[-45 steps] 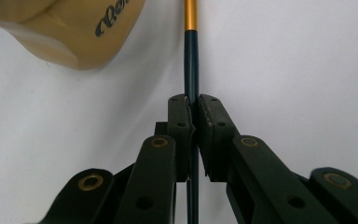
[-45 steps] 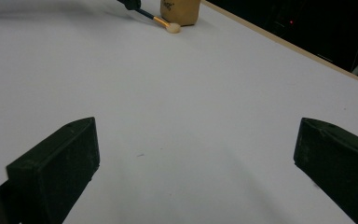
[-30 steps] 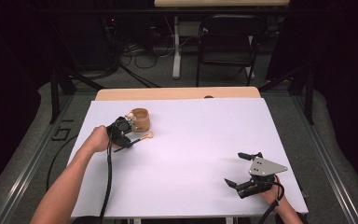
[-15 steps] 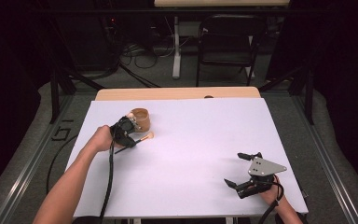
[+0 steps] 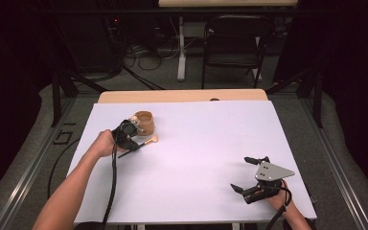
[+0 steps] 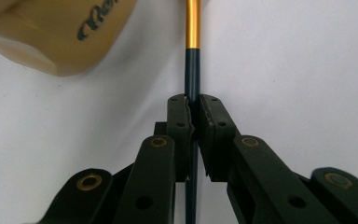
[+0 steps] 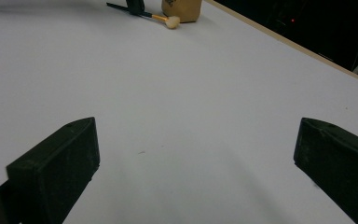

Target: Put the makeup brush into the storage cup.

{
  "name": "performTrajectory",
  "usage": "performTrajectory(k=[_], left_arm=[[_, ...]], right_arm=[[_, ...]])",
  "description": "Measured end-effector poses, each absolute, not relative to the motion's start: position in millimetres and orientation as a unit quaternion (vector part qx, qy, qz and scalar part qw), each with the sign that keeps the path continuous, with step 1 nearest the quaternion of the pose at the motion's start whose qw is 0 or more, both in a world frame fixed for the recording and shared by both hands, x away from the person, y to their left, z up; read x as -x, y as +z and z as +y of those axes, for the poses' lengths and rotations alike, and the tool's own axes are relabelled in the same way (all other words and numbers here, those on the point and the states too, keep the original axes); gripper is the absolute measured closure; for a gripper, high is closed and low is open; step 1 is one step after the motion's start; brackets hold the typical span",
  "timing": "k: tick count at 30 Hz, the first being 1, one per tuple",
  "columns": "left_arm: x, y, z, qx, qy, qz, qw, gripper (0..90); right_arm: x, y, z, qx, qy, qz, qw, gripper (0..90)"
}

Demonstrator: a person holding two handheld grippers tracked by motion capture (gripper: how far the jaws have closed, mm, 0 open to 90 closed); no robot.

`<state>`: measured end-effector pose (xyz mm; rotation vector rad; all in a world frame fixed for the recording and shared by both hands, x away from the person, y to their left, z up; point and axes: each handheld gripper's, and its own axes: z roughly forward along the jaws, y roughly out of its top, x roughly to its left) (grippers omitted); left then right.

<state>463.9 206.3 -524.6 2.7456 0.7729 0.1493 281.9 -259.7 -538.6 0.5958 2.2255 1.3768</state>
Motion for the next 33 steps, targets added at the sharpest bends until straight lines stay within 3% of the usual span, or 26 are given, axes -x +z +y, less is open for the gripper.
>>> performTrajectory(k=[33], left_arm=[[-413,-474,197,-0.905,0.122,0.266,0.309,83.7]], right_arm=[[-285,-538,-261,-0.235,0.507,0.803,0.207,0.0]])
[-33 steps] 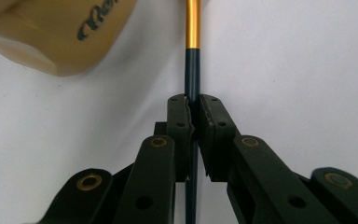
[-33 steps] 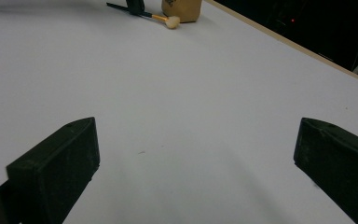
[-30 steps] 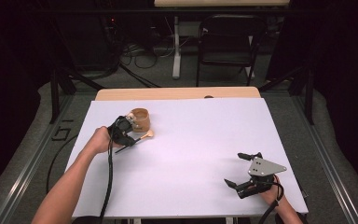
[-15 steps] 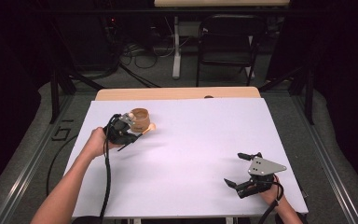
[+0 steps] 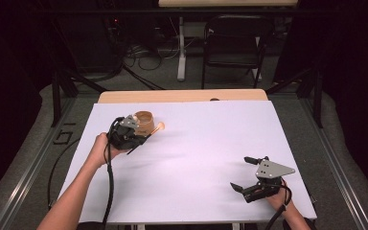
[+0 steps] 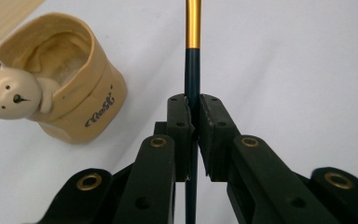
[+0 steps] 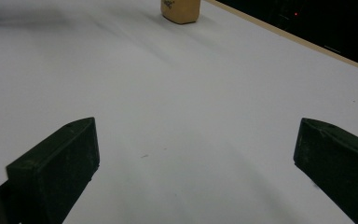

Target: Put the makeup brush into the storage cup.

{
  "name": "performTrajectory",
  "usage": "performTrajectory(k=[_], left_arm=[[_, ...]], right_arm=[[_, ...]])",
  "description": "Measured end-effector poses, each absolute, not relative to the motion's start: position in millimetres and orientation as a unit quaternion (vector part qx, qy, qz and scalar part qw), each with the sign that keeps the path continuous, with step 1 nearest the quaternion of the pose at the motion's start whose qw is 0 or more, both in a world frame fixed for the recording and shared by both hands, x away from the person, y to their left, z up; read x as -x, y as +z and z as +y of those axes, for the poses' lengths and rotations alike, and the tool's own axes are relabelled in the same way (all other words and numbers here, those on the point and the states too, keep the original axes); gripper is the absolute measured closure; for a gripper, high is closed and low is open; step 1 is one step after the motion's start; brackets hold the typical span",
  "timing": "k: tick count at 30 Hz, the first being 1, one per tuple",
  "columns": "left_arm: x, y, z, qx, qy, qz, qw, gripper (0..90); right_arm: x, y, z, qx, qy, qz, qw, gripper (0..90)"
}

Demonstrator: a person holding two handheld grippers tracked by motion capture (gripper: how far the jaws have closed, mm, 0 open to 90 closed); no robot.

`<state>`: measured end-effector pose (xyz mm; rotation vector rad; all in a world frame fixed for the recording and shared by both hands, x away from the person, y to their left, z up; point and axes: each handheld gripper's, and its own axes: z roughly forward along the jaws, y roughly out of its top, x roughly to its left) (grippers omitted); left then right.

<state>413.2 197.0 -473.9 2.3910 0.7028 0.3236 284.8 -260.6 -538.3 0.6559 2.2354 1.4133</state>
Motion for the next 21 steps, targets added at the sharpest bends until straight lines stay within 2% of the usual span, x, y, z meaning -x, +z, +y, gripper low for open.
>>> performTrajectory(k=[21], left_arm=[[-393,-472,183,-0.877,0.13,0.263,0.381,83.7]], right_arm=[[-289,-536,-261,-0.271,0.522,0.787,0.188,0.0]])
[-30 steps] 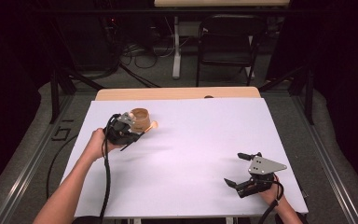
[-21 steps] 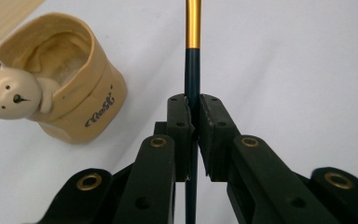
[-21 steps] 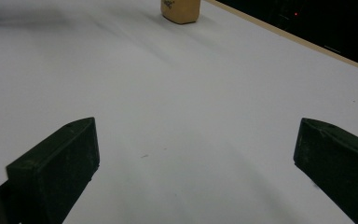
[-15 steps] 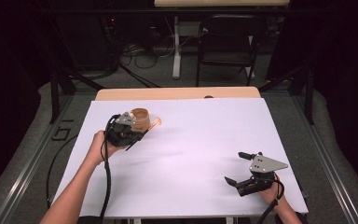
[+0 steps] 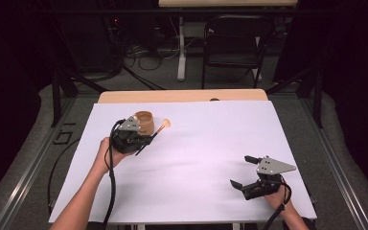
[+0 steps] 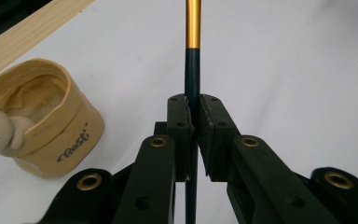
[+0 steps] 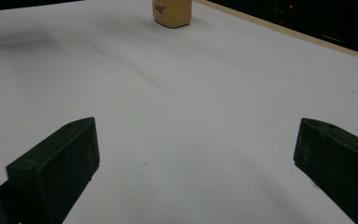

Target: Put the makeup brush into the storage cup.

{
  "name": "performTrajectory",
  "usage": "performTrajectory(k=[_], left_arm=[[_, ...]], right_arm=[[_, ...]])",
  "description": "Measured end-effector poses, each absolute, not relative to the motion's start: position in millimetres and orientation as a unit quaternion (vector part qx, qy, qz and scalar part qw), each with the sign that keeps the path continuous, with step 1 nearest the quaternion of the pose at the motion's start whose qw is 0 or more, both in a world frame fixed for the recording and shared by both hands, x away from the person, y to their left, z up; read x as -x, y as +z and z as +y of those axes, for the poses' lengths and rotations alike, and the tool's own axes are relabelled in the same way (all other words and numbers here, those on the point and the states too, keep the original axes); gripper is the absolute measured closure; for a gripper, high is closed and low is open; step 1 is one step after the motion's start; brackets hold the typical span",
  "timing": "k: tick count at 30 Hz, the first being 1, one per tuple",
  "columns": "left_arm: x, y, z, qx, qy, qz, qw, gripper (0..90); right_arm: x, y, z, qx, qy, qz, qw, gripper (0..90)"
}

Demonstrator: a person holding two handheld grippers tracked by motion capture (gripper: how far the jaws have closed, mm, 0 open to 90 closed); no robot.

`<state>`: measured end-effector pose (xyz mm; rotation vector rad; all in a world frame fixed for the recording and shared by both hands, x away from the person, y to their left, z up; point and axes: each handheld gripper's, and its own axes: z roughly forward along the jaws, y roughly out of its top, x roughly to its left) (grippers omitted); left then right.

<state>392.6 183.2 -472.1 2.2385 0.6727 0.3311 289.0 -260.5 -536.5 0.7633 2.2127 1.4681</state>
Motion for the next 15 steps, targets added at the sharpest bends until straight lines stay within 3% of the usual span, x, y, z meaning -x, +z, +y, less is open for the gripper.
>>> performTrajectory(k=[15], left_arm=[[-369,-479,168,-0.85,0.145,0.256,0.437,83.7]], right_arm=[[-301,-513,-257,-0.303,0.527,0.772,0.186,0.0]])
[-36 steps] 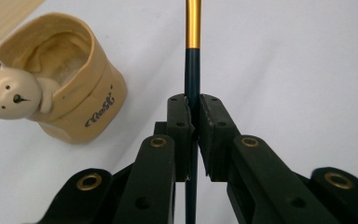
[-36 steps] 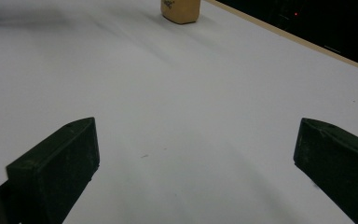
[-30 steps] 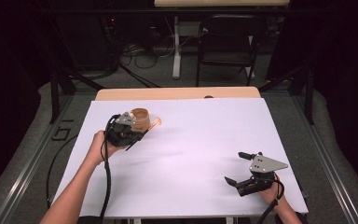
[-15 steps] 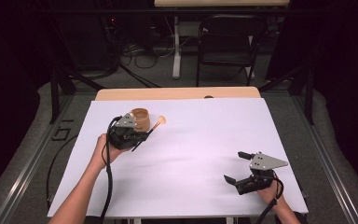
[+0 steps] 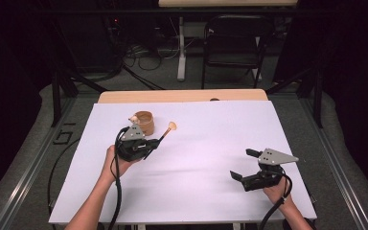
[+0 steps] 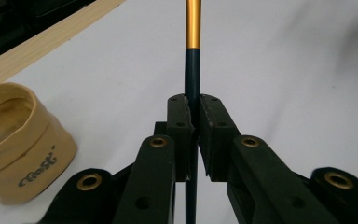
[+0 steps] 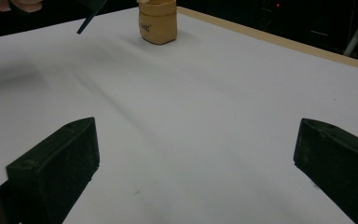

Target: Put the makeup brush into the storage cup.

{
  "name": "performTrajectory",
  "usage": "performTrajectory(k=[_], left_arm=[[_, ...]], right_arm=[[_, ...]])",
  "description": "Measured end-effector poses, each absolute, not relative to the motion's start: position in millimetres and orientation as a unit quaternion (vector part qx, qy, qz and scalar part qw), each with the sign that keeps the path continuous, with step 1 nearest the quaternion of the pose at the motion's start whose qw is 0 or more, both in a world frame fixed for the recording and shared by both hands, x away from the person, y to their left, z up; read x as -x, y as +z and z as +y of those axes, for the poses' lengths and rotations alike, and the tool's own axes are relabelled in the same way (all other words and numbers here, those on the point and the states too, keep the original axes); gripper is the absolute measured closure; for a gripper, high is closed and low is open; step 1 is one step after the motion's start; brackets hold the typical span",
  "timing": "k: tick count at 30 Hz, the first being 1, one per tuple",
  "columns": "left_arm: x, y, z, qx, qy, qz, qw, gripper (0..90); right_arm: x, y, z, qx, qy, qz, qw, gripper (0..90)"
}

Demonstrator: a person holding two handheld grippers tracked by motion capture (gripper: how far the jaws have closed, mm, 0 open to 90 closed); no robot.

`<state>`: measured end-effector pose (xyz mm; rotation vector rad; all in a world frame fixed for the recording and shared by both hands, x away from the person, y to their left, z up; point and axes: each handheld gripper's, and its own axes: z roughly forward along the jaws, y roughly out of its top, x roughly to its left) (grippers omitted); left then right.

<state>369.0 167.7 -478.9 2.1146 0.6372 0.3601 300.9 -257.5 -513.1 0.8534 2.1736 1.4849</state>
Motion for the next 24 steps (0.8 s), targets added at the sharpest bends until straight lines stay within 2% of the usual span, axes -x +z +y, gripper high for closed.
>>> performTrajectory(k=[24], left_arm=[[-359,-493,140,-0.82,0.139,0.242,0.5,83.6]], right_arm=[[-329,-497,-214,-0.28,0.531,0.786,0.147,0.0]])
